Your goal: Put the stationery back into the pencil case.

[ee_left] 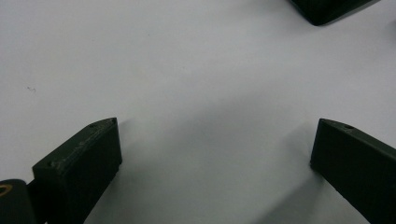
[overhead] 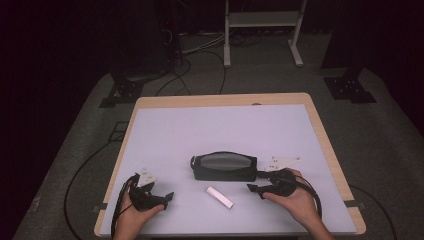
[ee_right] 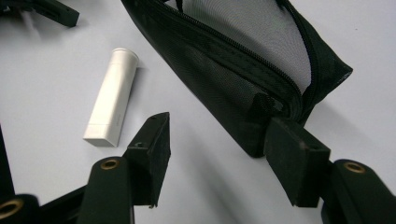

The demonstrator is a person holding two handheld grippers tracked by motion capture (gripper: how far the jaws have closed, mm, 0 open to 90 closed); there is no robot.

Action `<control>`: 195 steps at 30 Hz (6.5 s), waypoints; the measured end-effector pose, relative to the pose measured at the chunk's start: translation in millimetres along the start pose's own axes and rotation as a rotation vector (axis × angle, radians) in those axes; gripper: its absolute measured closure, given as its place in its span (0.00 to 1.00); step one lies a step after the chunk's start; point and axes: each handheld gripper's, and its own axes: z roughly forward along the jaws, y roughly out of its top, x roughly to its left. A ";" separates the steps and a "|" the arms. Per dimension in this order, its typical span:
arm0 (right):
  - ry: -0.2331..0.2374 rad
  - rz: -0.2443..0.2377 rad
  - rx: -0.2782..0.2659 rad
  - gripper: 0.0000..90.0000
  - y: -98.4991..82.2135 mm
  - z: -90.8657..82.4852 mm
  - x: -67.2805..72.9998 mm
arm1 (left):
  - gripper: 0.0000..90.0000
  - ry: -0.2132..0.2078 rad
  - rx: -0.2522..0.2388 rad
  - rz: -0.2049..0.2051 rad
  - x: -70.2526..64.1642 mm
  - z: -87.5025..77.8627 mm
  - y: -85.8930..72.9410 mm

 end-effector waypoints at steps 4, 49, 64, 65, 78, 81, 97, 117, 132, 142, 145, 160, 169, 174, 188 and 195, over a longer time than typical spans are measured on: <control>0.002 0.001 -0.008 0.45 -1.4 -4.2 3.3 | 0.01 -0.001 -0.001 0.000 0.1 0.1 -0.1; 0.016 -0.030 0.017 0.46 -1.4 8.1 6.4 | 0.01 -0.001 0.001 0.000 0.1 -0.1 -0.1; 0.120 -0.094 0.032 0.48 10.9 32.4 40.4 | 0.01 -0.001 -0.002 -0.001 0.1 0.1 -0.2; 0.125 -0.097 0.034 0.48 11.2 34.8 42.4 | 0.01 -0.001 -0.002 -0.001 0.1 0.1 -0.2; 0.160 -0.136 0.069 0.50 16.4 60.6 60.3 | 0.01 -0.001 -0.001 0.000 0.1 0.1 -0.1; 0.153 -0.153 0.080 0.53 16.8 66.6 63.7 | 0.01 0.000 -0.001 0.000 0.0 0.1 -0.2; 0.117 -0.180 0.109 0.78 12.5 71.9 65.3 | 0.01 -0.001 -0.001 0.000 0.1 0.1 -0.2; 0.174 -0.167 0.015 0.78 34.8 30.3 53.6 | 0.01 -0.001 -0.001 0.000 0.1 0.2 -0.1; 0.145 -0.164 -0.052 0.78 63.8 6.5 32.3 | 0.01 -0.002 0.000 0.000 0.3 0.2 0.0; 0.125 -0.185 -0.045 0.78 82.8 14.8 15.3 | 0.01 -0.003 0.001 -0.001 0.3 0.1 0.1; 0.122 -0.185 -0.031 0.78 87.5 20.3 9.5 | 0.01 -0.004 0.000 -0.003 0.2 0.1 0.1; 0.106 -0.164 0.004 0.75 91.6 44.0 -10.6 | 0.01 -0.002 -0.002 0.000 0.3 0.4 0.0; 0.065 -0.156 -0.015 0.66 86.0 23.7 -18.5 | 0.01 -0.003 0.000 -0.002 0.4 0.4 0.2; 0.030 -0.120 -0.038 0.55 79.3 9.5 -25.9 | 0.01 -0.003 0.001 -0.002 0.5 0.4 0.3; -0.050 -0.059 -0.065 0.28 58.7 -9.3 -34.3 | 0.01 -0.003 -0.001 -0.003 0.2 0.4 0.0; -0.079 -0.041 -0.057 0.23 45.7 -14.2 -38.5 | 0.01 -0.003 0.002 0.000 0.4 0.2 0.1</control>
